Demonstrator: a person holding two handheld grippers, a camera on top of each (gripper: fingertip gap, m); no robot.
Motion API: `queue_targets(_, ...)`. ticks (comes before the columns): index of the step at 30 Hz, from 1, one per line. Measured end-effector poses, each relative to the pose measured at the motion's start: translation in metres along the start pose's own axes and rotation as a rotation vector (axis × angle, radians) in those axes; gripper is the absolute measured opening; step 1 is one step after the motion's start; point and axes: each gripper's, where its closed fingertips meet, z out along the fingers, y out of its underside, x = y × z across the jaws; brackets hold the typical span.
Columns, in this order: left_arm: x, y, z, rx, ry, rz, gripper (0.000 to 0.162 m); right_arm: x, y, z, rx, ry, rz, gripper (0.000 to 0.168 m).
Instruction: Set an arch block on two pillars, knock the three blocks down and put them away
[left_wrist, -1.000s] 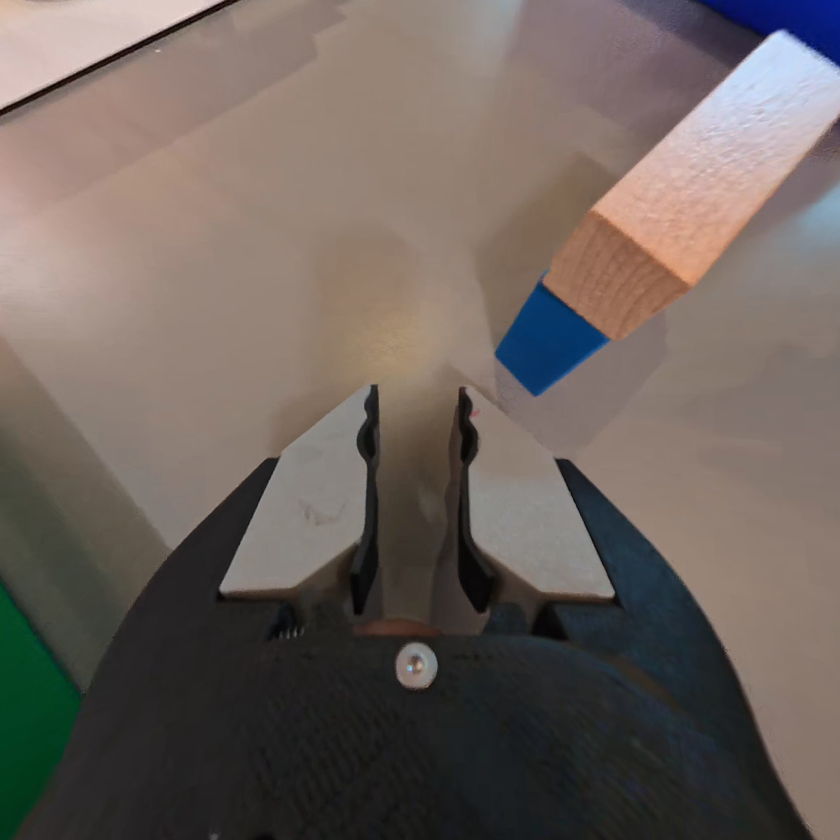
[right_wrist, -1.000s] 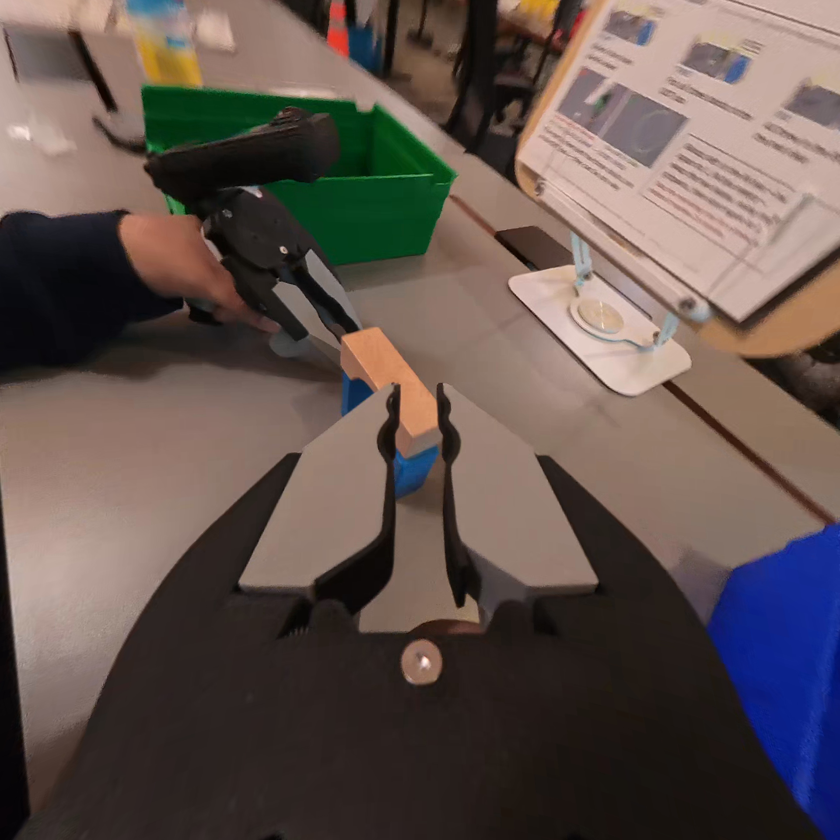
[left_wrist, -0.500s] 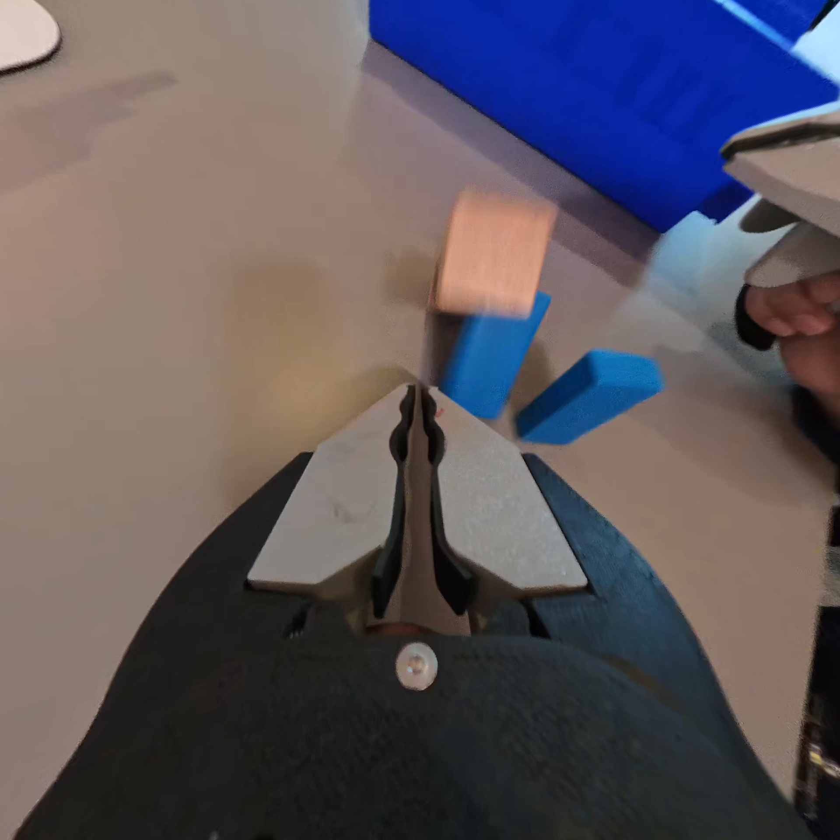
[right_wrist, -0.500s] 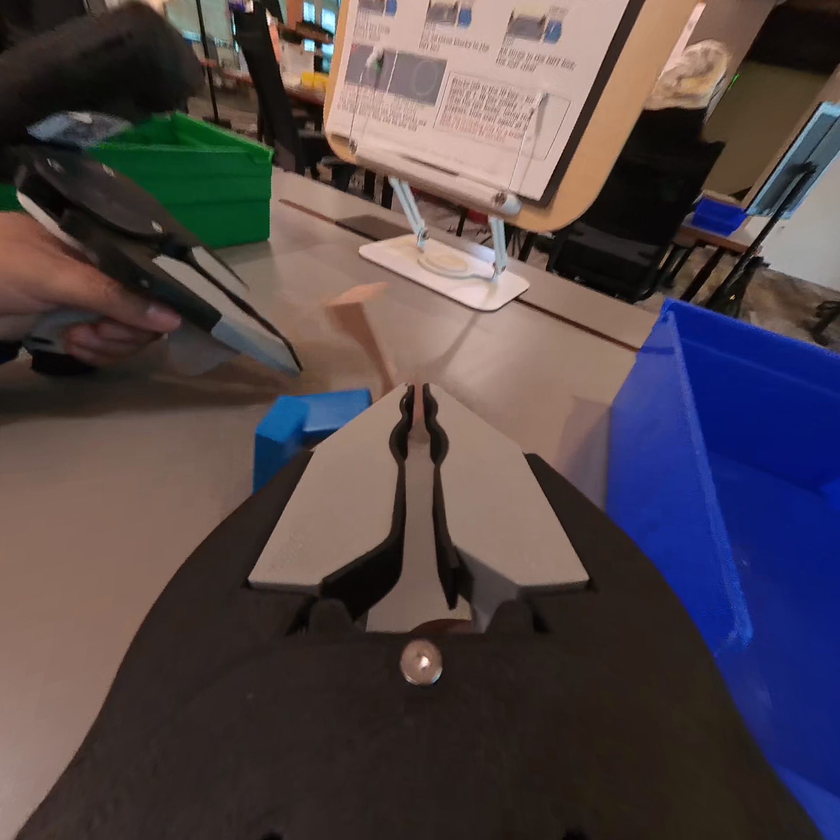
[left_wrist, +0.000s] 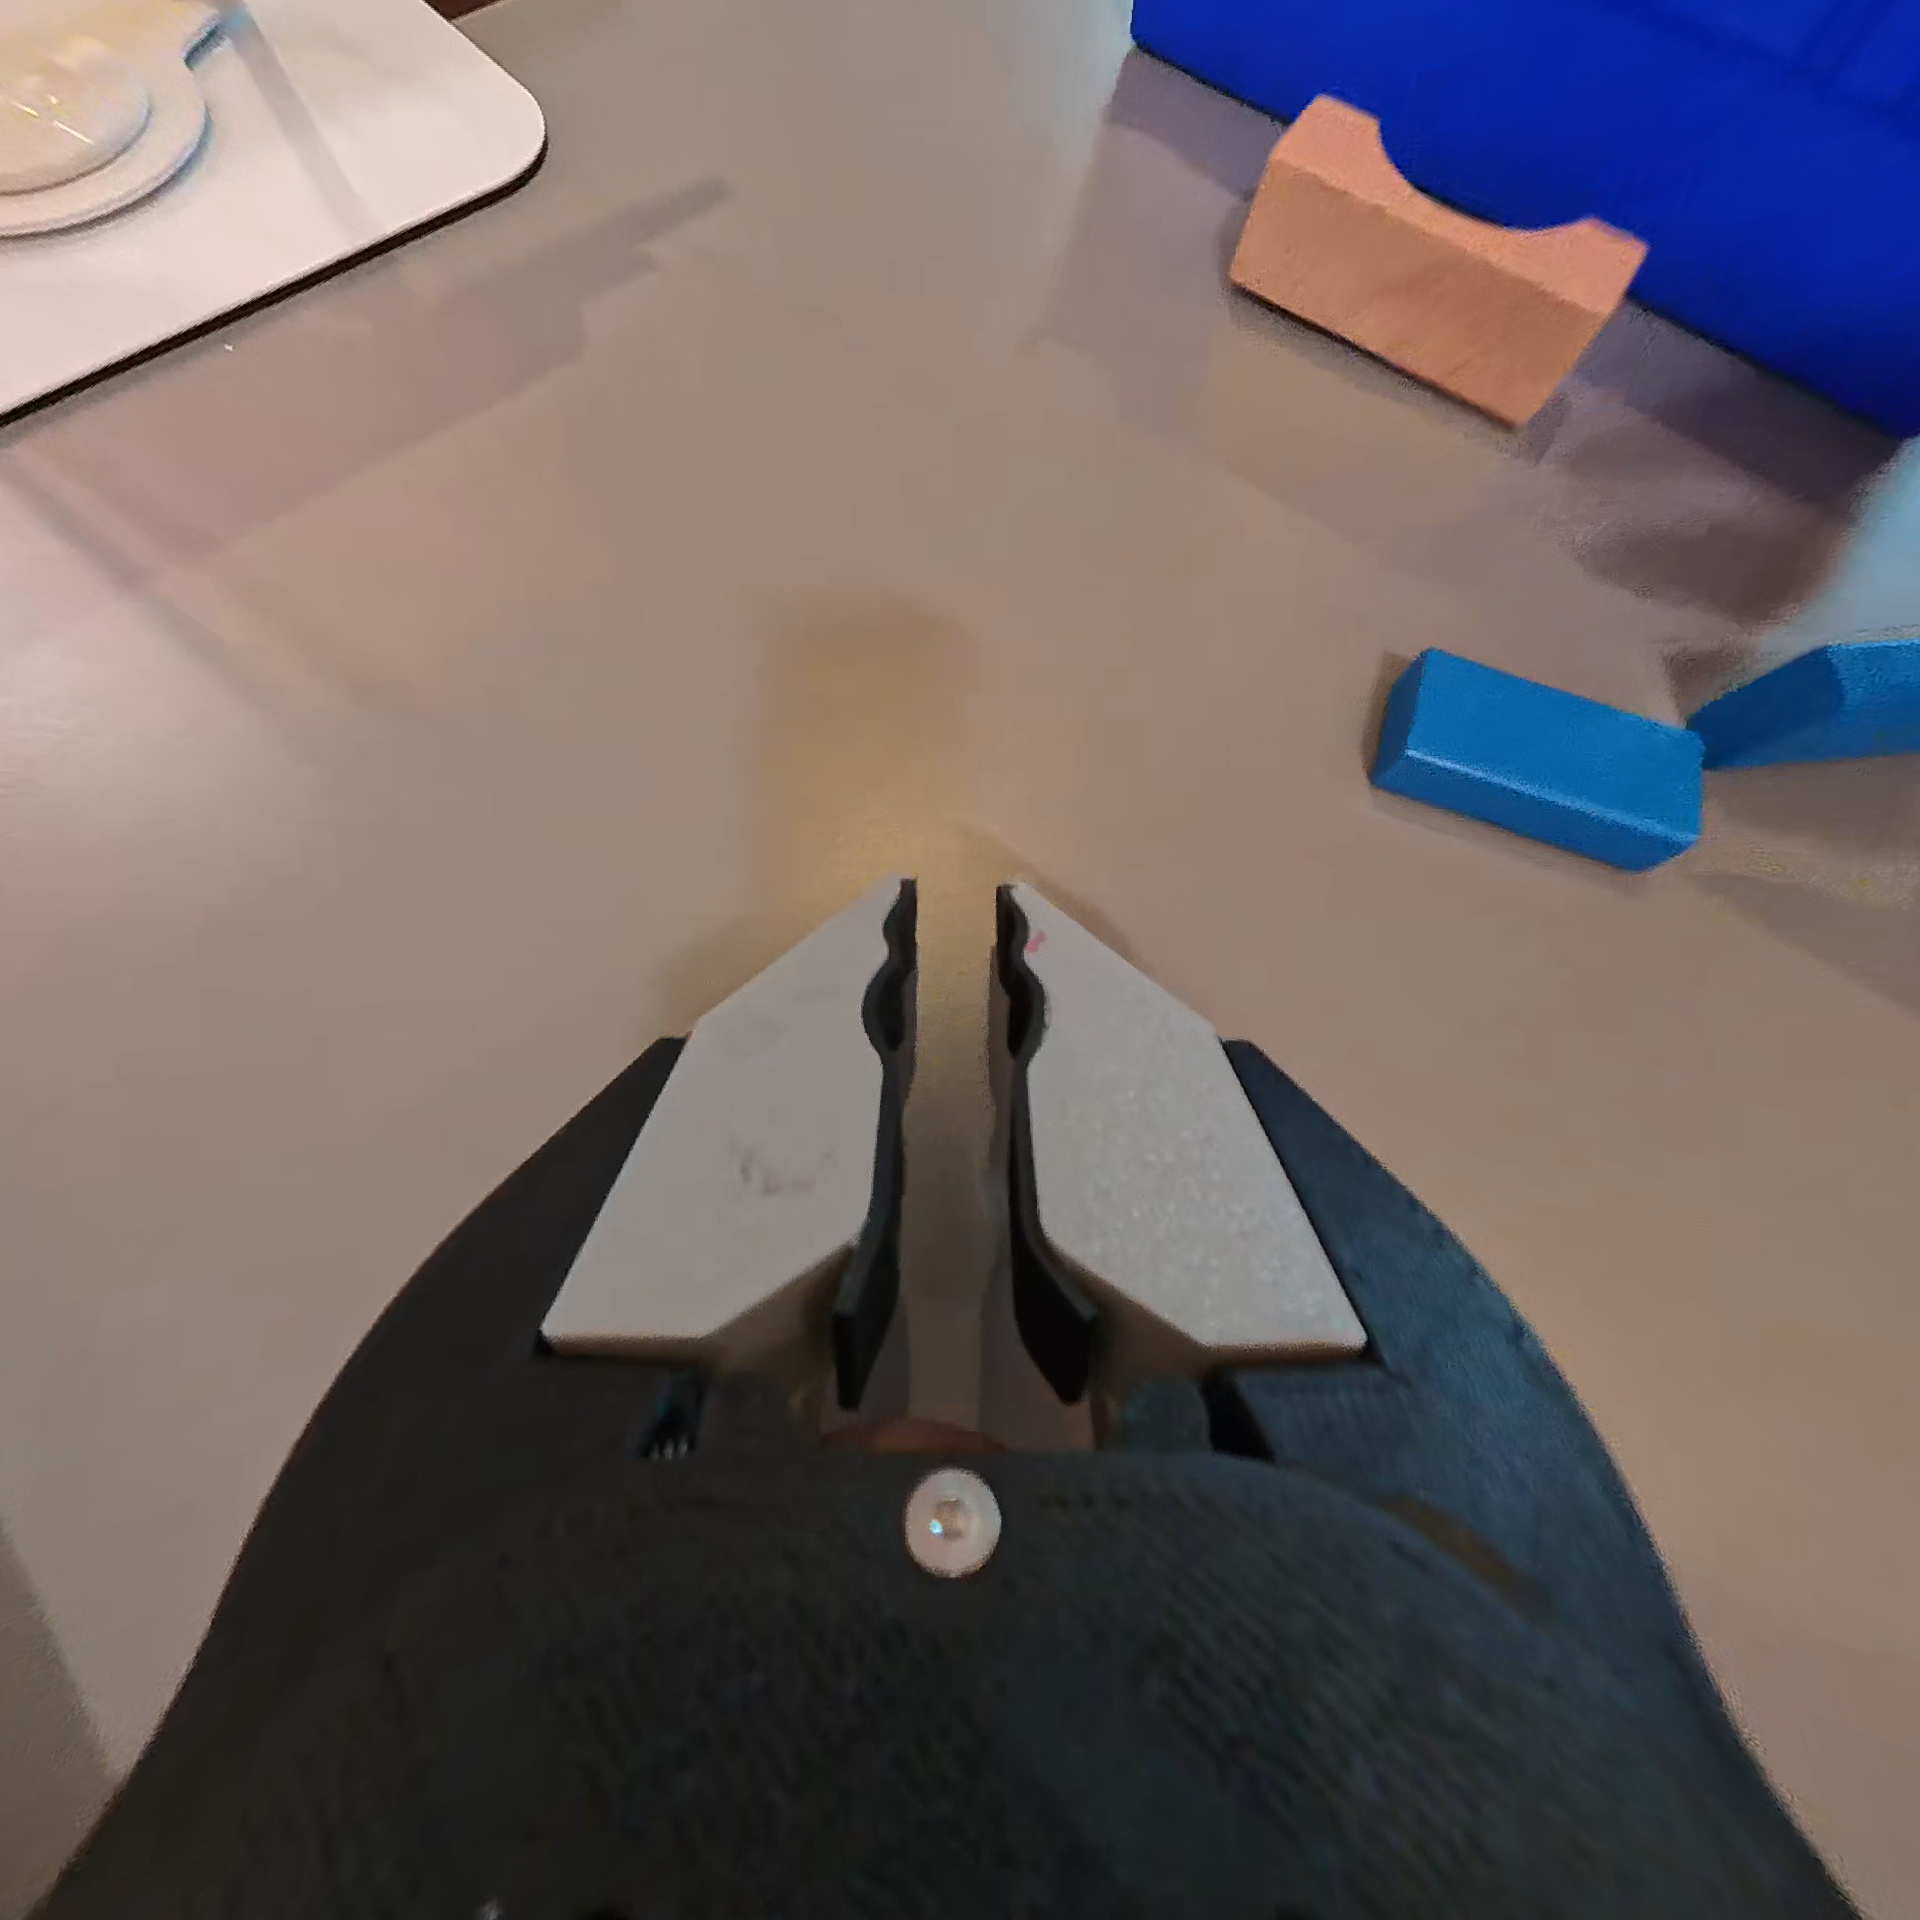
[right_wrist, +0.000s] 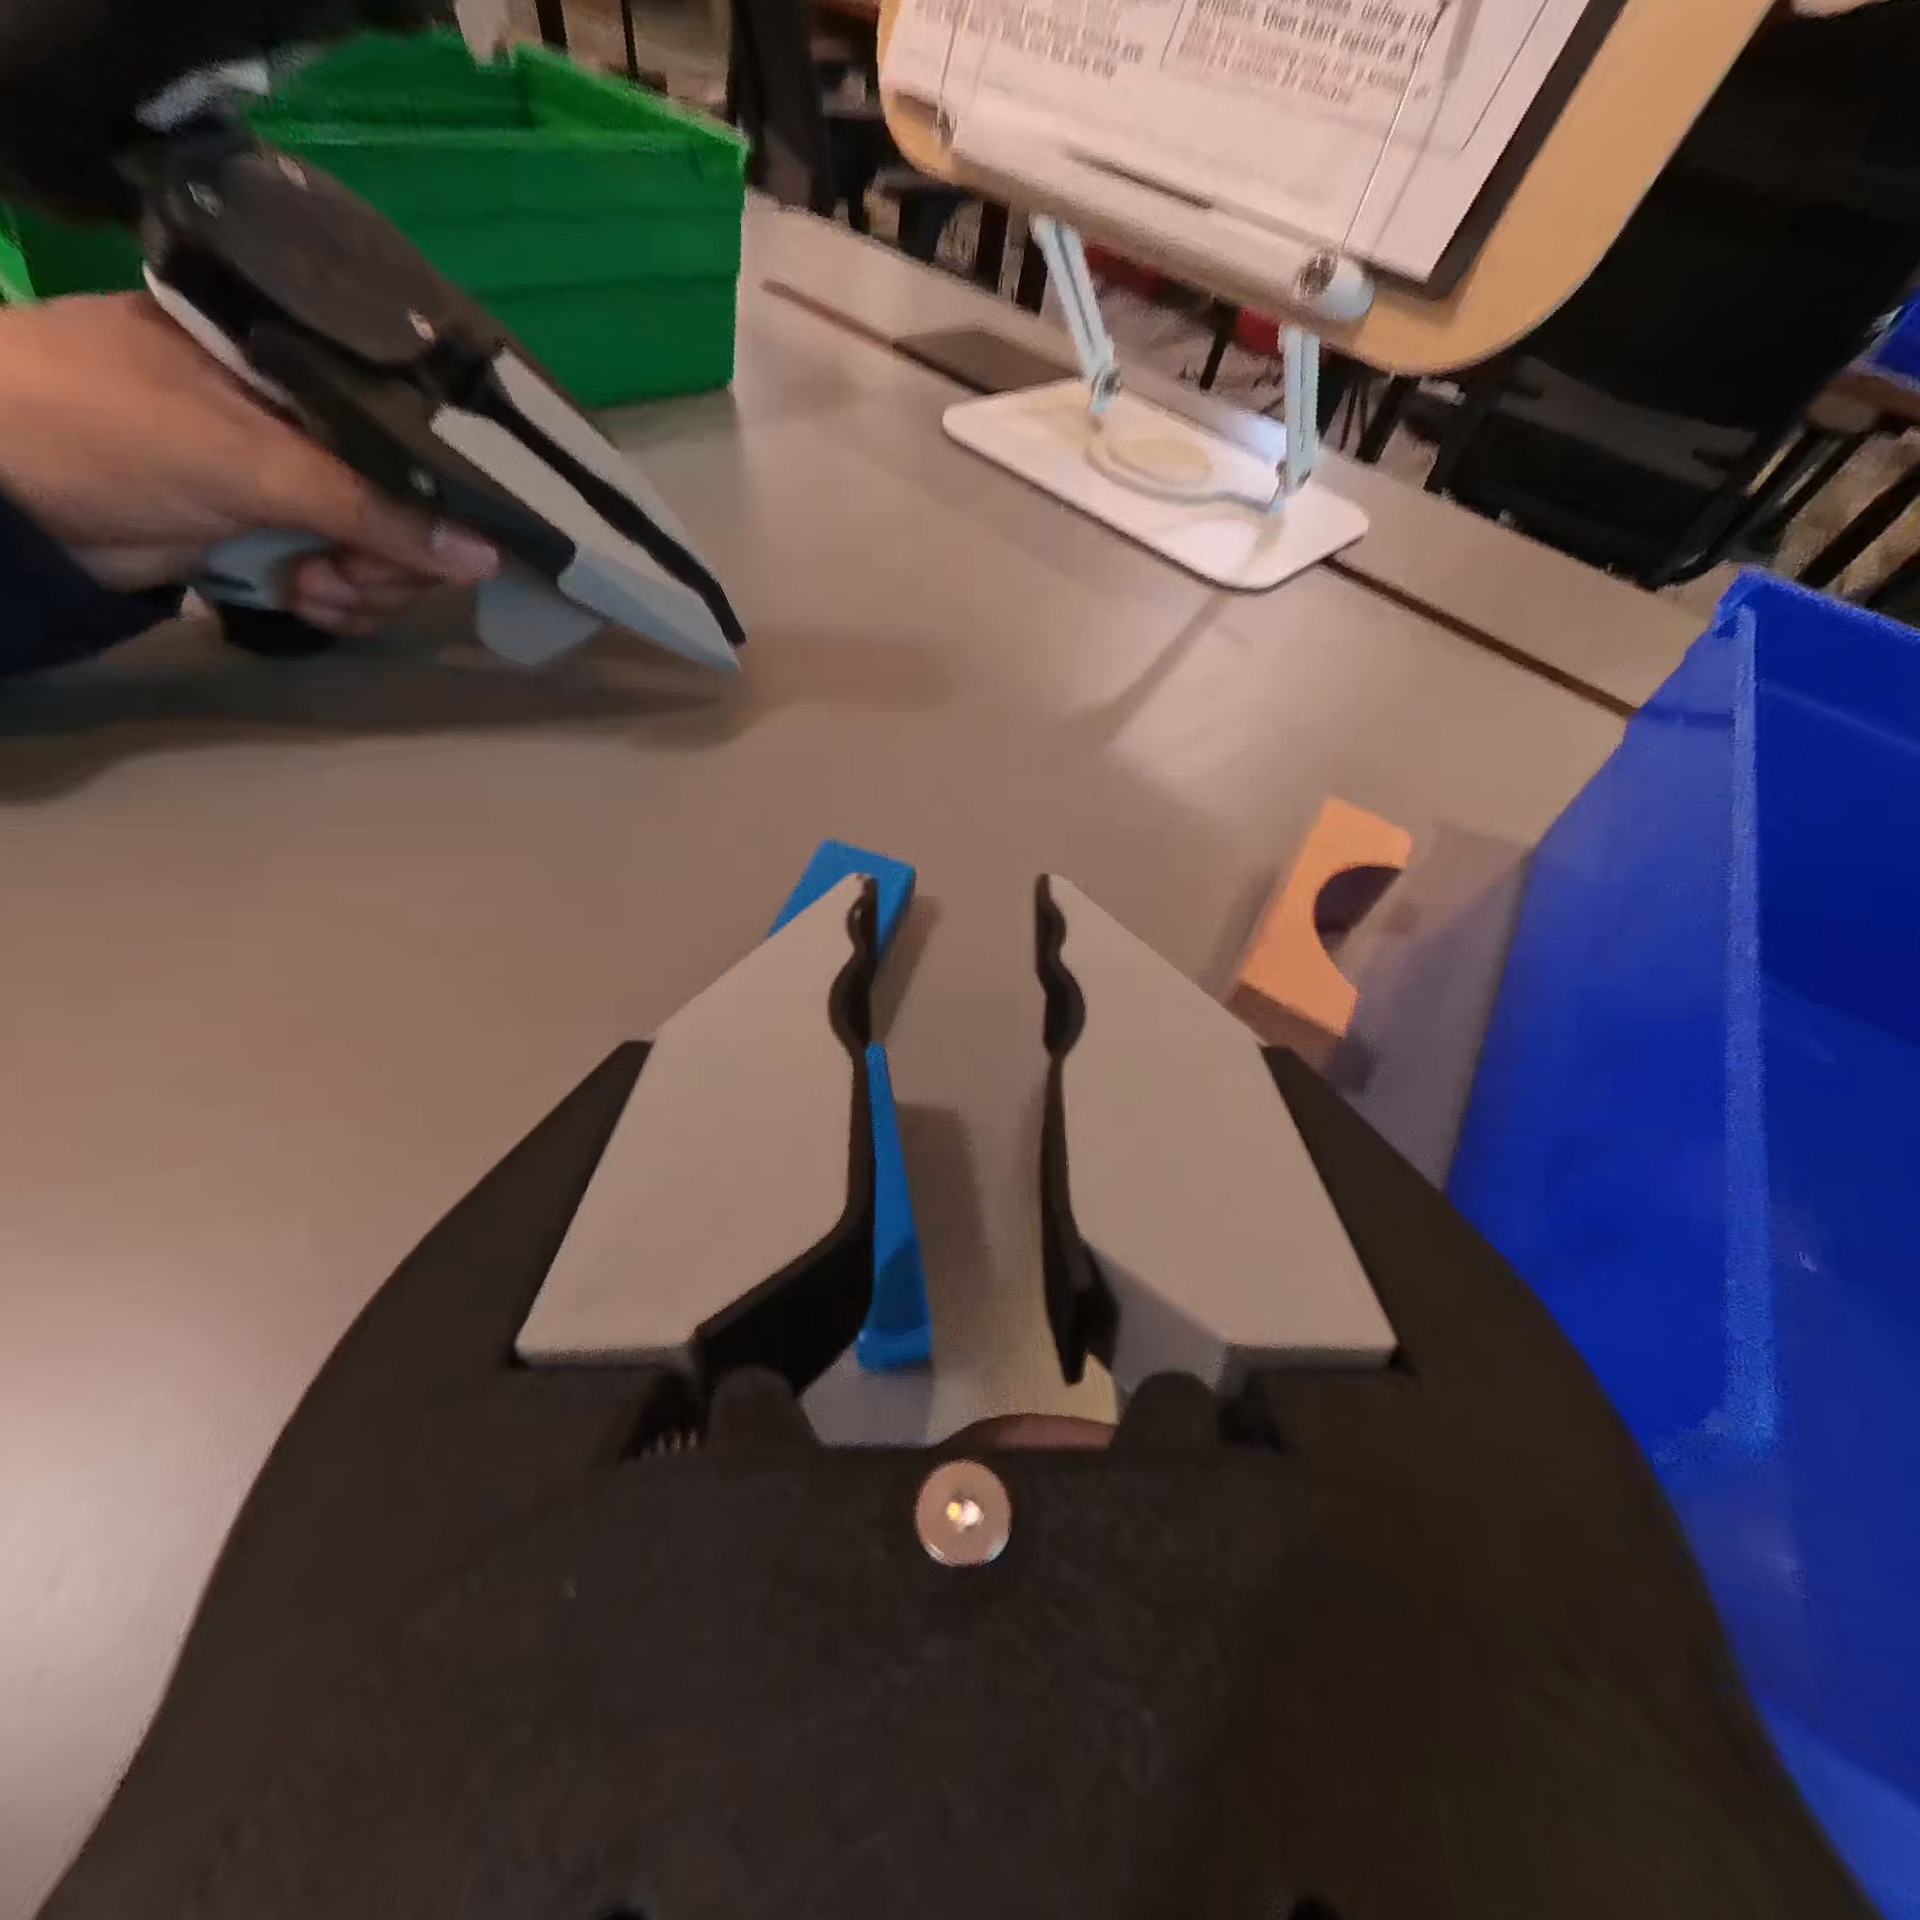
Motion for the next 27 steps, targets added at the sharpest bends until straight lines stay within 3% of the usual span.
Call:
queue_targets(5,0.002,0.000,0.001,-0.005,-0.015,0.037,0.014,-0.030,0.027,-0.018,-0.199,-0.211,-0.020,0.044)
queue_targets(7,0.003,0.000,0.001,-0.007,-0.014,0.041,0.014,-0.035,0.049,-0.014,-0.298,-0.206,-0.068,0.042)
queue_targets(9,0.003,0.000,0.001,-0.003,-0.013,0.045,0.015,-0.025,0.077,-0.009,-0.446,-0.119,-0.155,0.015)
queue_targets(12,0.003,-0.001,0.000,0.002,-0.014,0.046,0.014,-0.022,0.056,-0.008,-0.391,-0.035,-0.198,0.014)
queue_targets(14,0.003,0.000,0.001,-0.001,-0.014,0.046,0.014,-0.011,0.025,-0.016,-0.288,0.061,-0.251,0.013)
queue_targets(18,0.005,-0.001,0.000,0.003,-0.014,0.062,0.015,0.063,-0.026,-0.051,-0.209,0.297,-0.232,0.013)
queue_targets(21,0.006,-0.004,-0.001,0.017,-0.025,0.087,0.015,0.136,-0.027,-0.065,-0.261,0.412,-0.112,0.013)
queue_targets(23,0.007,-0.004,-0.001,0.016,-0.028,0.099,0.015,0.163,-0.008,-0.062,-0.359,0.398,-0.006,0.019)
queue_targets(25,0.007,-0.003,-0.001,0.009,-0.037,0.112,0.015,0.166,0.001,-0.058,-0.419,0.375,0.053,0.039)
queue_targets(27,0.005,-0.003,-0.001,0.006,-0.050,0.122,0.015,0.147,-0.013,-0.049,-0.375,0.356,0.012,0.041)
